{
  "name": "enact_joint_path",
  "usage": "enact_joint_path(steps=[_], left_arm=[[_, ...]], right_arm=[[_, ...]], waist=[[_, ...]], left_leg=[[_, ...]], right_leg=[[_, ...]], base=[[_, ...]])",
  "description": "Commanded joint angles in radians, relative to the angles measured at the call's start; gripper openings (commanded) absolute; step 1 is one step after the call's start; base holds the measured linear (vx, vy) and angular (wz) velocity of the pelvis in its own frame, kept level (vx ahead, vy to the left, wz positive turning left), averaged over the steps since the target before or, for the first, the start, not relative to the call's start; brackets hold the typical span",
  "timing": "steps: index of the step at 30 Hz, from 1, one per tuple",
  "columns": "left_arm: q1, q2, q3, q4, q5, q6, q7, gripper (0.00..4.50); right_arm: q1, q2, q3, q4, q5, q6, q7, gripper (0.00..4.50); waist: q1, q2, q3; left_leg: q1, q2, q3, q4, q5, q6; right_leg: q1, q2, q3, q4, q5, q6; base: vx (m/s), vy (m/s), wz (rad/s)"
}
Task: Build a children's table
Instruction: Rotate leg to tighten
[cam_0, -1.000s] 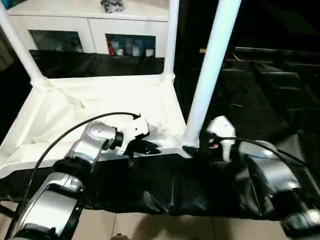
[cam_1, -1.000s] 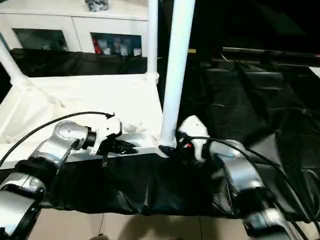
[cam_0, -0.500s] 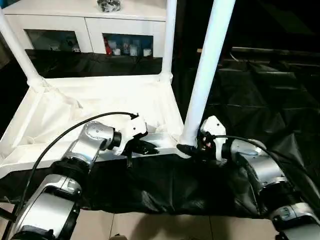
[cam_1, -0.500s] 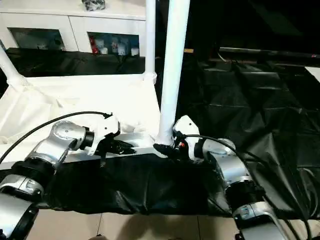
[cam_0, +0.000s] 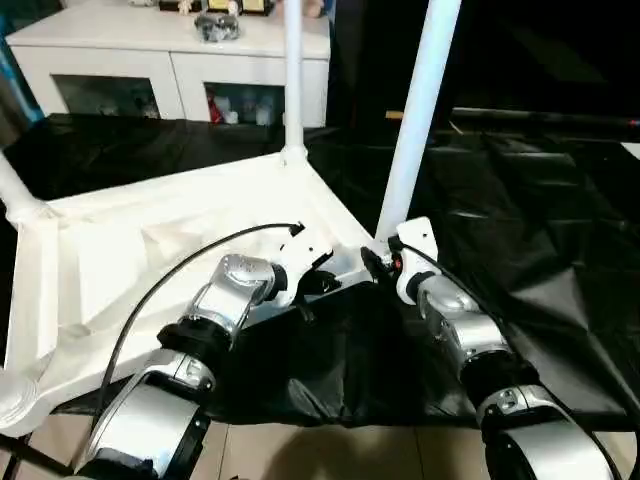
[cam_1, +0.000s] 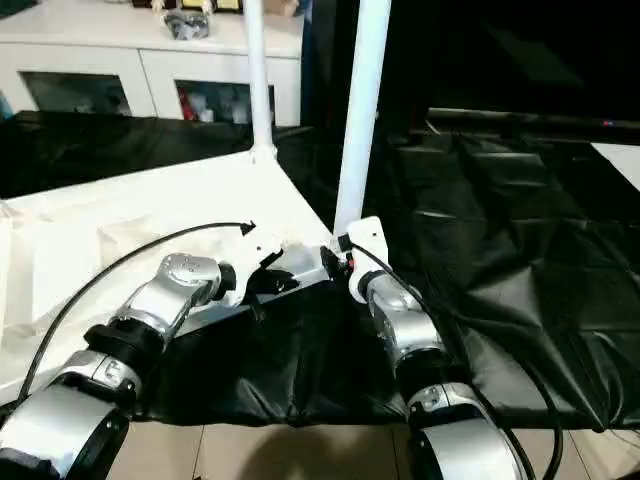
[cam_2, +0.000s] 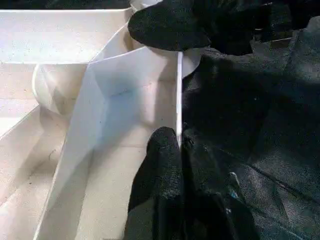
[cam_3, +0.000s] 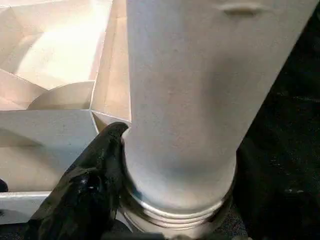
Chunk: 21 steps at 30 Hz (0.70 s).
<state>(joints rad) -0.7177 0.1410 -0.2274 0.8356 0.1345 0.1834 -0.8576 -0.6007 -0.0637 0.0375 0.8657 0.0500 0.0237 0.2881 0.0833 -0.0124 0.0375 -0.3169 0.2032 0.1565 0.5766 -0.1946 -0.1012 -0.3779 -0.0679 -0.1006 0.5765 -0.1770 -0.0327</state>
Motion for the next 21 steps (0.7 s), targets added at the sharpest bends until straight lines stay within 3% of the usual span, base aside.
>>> enact_joint_path(steps=[1, 2, 3, 8, 10, 12, 15, 19, 21], left_arm=[[0.017, -0.058, -0.046, 0.001, 0.001, 0.002, -0.005, 0.0], [0.029, -0.036, -0.046, -0.022, -0.001, 0.003, -0.029, 0.0], [0.038, -0.021, -0.047, -0.037, -0.002, 0.0, -0.045, 0.0], [0.088, 0.078, -0.048, -0.131, -0.036, -0.031, -0.182, 0.0], [0.103, 0.109, -0.043, -0.167, -0.061, -0.047, -0.246, 0.0], [0.117, 0.143, -0.046, -0.203, -0.078, -0.055, -0.312, 0.0], [0.128, 0.176, -0.05, -0.228, -0.088, -0.065, -0.367, 0.0], [0.137, 0.231, -0.051, -0.251, -0.099, -0.087, -0.444, 0.0], [0.144, 0.256, -0.048, -0.259, -0.11, -0.094, -0.472, 0.0]], right_arm=[[-0.008, 0.101, 0.091, -0.023, 0.02, -0.027, 0.177, 3.43], [-0.001, 0.079, 0.086, -0.035, 0.027, -0.031, 0.211, 3.43], [0.004, 0.063, 0.084, -0.043, 0.03, -0.033, 0.232, 3.64], [0.03, -0.051, 0.11, -0.074, 0.02, -0.083, 0.395, 4.03], [0.046, -0.091, 0.118, -0.108, 0.034, -0.083, 0.473, 4.03], [0.063, -0.127, 0.126, -0.145, 0.044, -0.075, 0.558, 4.03], [0.081, -0.164, 0.146, -0.186, 0.052, -0.065, 0.646, 4.03], [0.108, -0.223, 0.183, -0.236, 0.053, -0.054, 0.785, 4.03], [0.109, -0.241, 0.193, -0.237, 0.058, -0.044, 0.832, 3.76]], waist=[[0.0, -0.01, -0.04], [0.004, -0.01, -0.042], [0.002, -0.013, -0.043], [0.006, -0.015, -0.051], [0.007, -0.024, -0.056], [0.018, -0.023, -0.061], [0.026, -0.021, -0.061], [0.033, -0.022, -0.053], [0.033, -0.021, -0.048]], left_leg=[[-0.005, 0.017, -0.008, -0.078, -0.341, 0.045], [-0.005, 0.019, -0.005, -0.078, -0.323, 0.052], [-0.015, 0.022, -0.004, -0.082, -0.29, 0.058], [-0.021, 0.026, 0.004, -0.076, -0.202, 0.078], [-0.024, 0.024, 0.01, -0.07, -0.157, 0.089], [-0.031, 0.023, 0.013, -0.062, -0.094, 0.117], [-0.038, 0.024, 0.017, -0.054, -0.055, 0.134], [-0.034, 0.028, 0.018, -0.059, -0.115, 0.114], [-0.029, 0.029, 0.017, -0.063, -0.16, 0.089]], right_leg=[[0.026, -0.086, 0.041, -0.1, -0.552, -0.06], [0.026, -0.09, 0.045, -0.097, -0.535, -0.07], [0.032, -0.09, 0.047, -0.092, -0.499, -0.078], [0.037, -0.089, 0.055, -0.067, -0.344, -0.134], [0.038, -0.087, 0.058, -0.058, -0.272, -0.155], [0.041, -0.083, 0.062, -0.038, -0.155, -0.18], [0.038, -0.076, 0.059, -0.023, -0.059, -0.2], [0.032, -0.075, 0.055, -0.036, -0.17, -0.179], [0.029, -0.077, 0.056, -0.046, -0.265, -0.155]], base=[[0.0, 0.0, 0.0], [0.0, 0.0, 0.0], [0.0, 0.0, 0.0], [0.0, 0.0, 0.0], [0.0, 0.0, 0.0], [0.0, 0.0, 0.0], [0.0, 0.0, 0.0], [0.0, 0.0, 0.0], [0.0, 0.0, 0.0]])
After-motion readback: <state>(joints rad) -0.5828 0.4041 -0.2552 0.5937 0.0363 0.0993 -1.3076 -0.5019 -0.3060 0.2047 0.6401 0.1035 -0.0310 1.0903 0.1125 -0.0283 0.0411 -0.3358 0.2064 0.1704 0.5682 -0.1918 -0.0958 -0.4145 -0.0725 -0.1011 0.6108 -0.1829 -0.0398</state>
